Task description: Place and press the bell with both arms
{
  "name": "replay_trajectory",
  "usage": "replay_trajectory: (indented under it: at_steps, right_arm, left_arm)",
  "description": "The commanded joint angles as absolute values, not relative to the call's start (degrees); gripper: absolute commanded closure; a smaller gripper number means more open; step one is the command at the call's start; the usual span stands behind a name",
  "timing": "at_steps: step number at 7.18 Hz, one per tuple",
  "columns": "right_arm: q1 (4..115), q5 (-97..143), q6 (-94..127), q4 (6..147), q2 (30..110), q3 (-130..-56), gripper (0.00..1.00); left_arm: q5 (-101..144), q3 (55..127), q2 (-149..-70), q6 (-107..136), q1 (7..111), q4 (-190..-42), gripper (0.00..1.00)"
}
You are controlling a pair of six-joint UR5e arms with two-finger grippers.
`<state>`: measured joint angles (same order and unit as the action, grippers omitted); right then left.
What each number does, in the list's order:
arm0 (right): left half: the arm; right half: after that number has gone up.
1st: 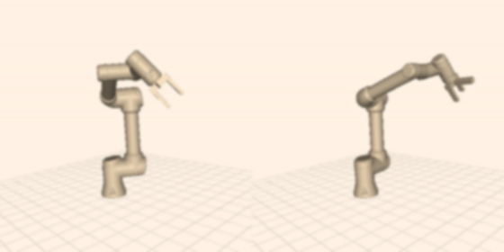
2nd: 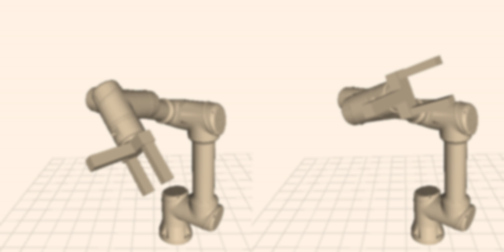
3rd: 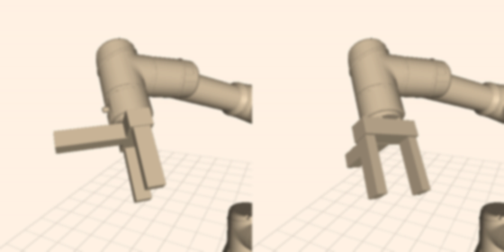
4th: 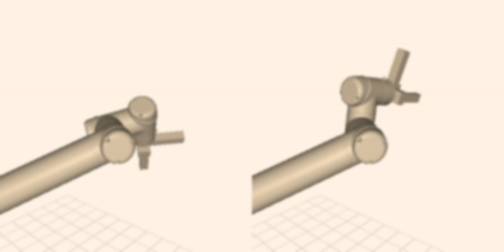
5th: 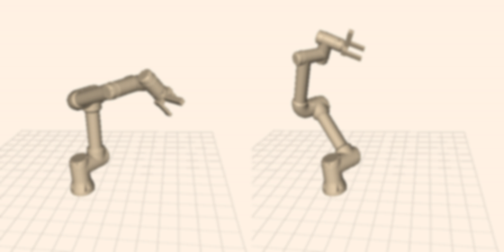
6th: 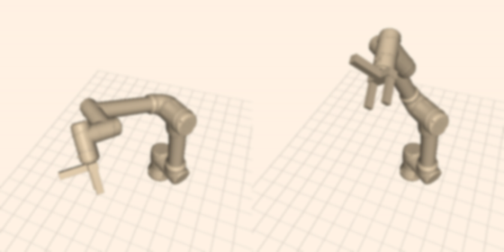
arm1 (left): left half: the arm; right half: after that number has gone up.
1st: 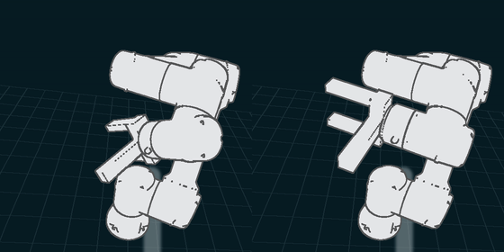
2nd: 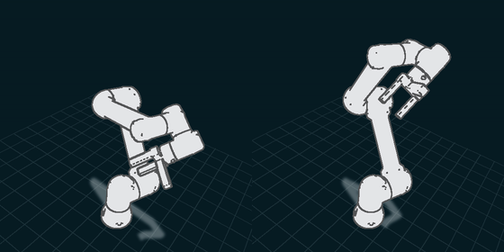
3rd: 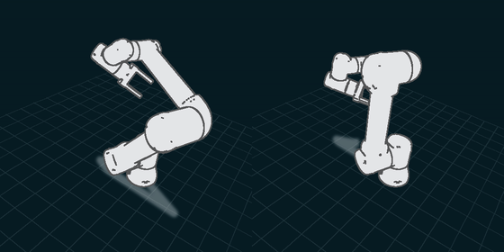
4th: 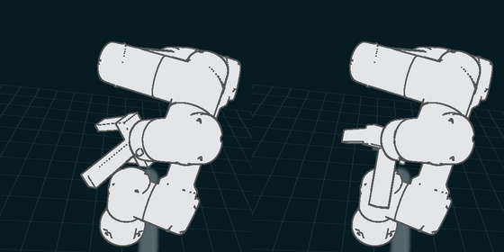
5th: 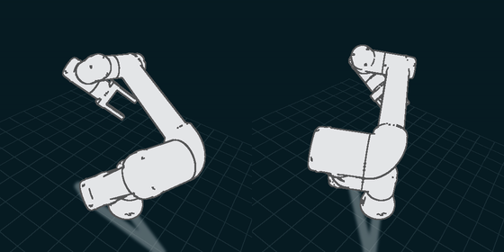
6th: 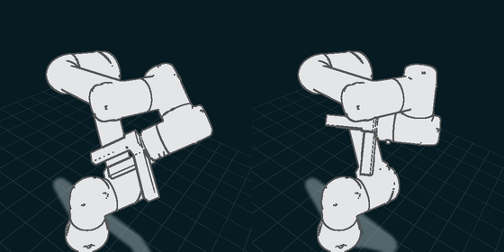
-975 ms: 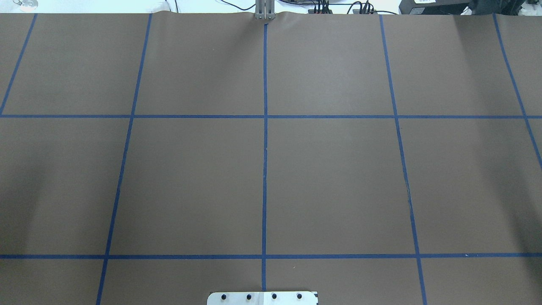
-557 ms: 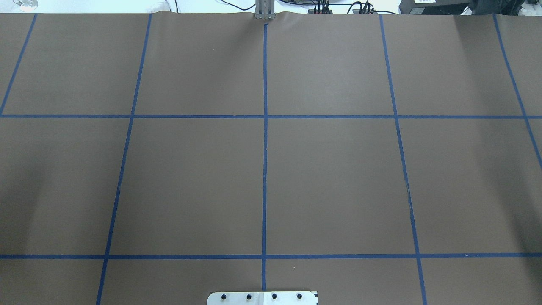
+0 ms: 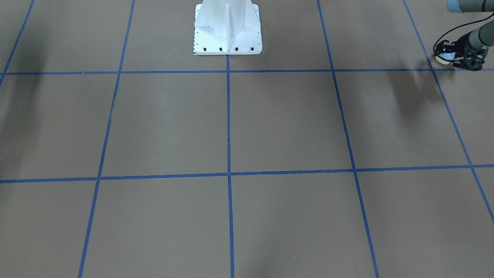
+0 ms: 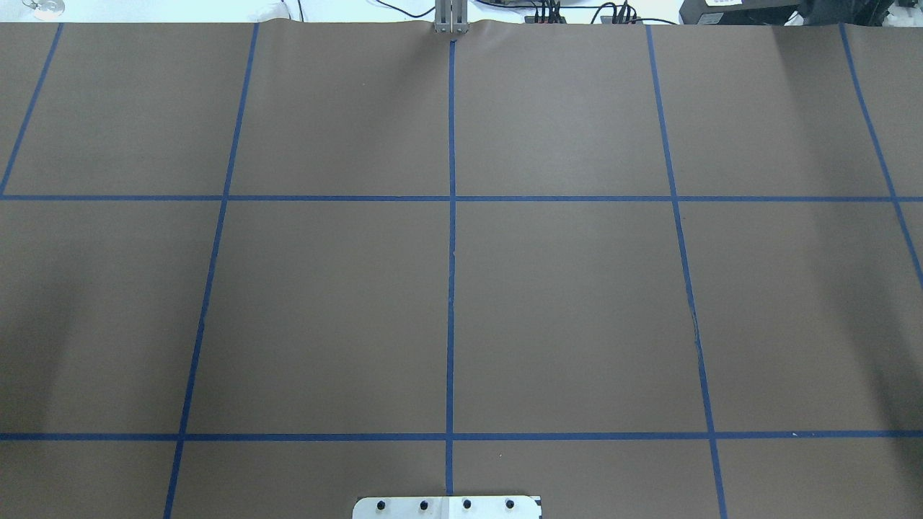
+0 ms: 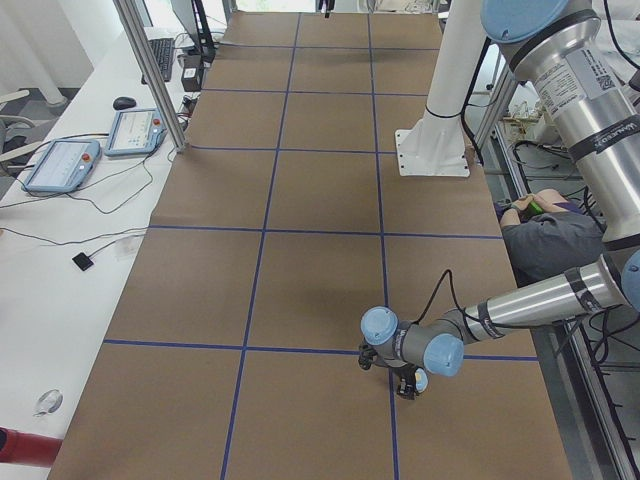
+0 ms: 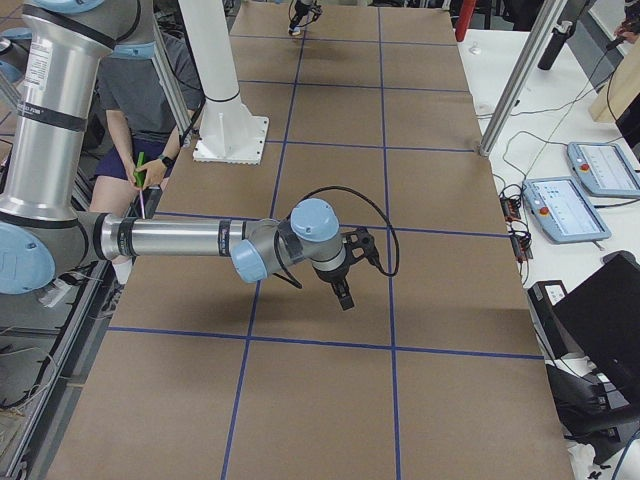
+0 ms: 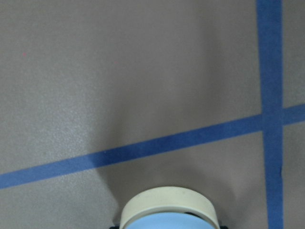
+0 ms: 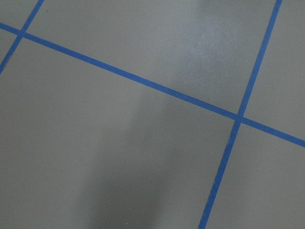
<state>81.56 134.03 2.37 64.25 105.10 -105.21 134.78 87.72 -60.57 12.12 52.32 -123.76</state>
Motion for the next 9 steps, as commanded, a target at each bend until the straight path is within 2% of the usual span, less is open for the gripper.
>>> replay_trajectory:
  at_steps: [1, 5, 9]
  right_arm:
    - [81.6, 134.0, 2.5, 64.2, 105.0, -105.2, 0.0]
    - [81.6, 133.9, 3.5, 64.3, 104.6, -105.0, 0.0]
    - [81.6, 133.8, 3.6, 64.7, 105.0, -104.8, 0.0]
  left_arm:
    - [135.7, 89.5, -60.4, 12.1, 52.5, -123.7, 0.44]
    - [139.0, 96.9, -61.2, 14.5, 53.0, -123.0, 0.44]
    - [139.0, 98.5, -73.6, 21.7, 53.0, -119.2, 0.44]
